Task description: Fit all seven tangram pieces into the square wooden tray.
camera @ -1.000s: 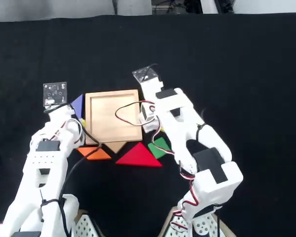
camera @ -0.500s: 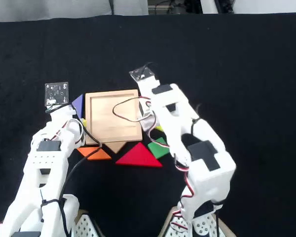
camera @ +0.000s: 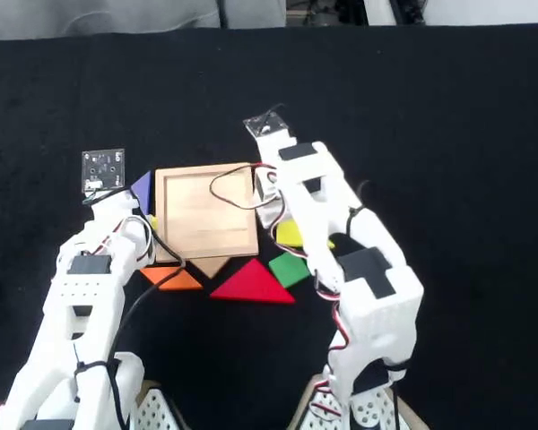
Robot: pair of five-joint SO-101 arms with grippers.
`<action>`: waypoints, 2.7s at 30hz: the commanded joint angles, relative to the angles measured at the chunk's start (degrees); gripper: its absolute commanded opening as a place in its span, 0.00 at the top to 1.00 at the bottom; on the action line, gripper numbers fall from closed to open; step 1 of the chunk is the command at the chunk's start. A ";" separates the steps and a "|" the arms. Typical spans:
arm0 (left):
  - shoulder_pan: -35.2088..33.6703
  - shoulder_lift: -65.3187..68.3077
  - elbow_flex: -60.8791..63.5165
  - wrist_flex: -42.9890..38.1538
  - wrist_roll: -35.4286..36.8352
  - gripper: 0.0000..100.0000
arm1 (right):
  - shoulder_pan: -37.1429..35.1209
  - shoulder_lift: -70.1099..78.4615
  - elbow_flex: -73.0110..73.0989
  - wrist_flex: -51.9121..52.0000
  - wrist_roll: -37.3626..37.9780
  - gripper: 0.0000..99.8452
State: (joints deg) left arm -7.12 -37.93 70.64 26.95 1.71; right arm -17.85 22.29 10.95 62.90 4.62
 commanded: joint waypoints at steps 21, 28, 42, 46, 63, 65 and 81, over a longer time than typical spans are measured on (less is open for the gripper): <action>0.31 -0.62 -0.57 -1.14 0.26 0.86 | -0.79 -14.20 15.34 -5.63 9.93 0.59; 0.31 -0.62 -0.57 -1.05 0.26 0.86 | -1.14 -11.30 13.67 -4.04 14.68 0.59; 0.31 -0.62 -0.66 -0.79 0.26 0.86 | -1.93 -13.93 16.40 -2.46 23.03 0.59; 0.31 -0.62 -0.75 -0.79 0.26 0.86 | 0.53 -13.93 16.84 -1.93 26.46 0.59; 0.31 -0.62 -1.10 -0.79 0.26 0.86 | 0.70 -13.32 17.71 0.09 32.35 0.59; 0.31 -0.62 -1.10 -0.79 0.26 0.86 | 0.70 -11.82 16.75 0.44 32.35 0.59; 0.31 -0.62 -0.84 -0.97 0.26 0.86 | 0.79 -4.18 8.48 6.77 33.67 0.86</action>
State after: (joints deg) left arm -7.12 -37.93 70.64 26.95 1.71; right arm -17.23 16.66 19.47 68.53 38.37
